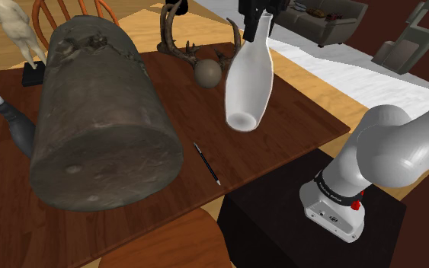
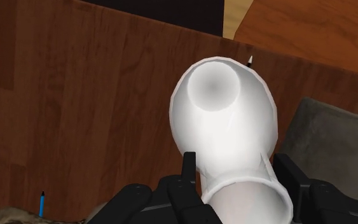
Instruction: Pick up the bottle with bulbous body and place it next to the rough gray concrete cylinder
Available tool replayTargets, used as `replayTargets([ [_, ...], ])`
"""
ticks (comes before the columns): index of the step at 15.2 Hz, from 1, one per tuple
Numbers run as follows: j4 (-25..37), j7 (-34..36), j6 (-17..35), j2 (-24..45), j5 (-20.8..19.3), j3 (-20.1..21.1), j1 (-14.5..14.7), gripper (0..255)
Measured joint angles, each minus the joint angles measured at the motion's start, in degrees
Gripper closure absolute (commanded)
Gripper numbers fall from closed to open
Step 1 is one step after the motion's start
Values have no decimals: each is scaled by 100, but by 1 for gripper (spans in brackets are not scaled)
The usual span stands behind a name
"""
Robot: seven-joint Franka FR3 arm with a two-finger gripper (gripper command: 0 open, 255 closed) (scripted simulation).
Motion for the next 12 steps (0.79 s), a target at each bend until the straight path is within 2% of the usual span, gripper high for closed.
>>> replayTargets([
  [12,-1221,-48,884,-339,77,42,50,255],
])
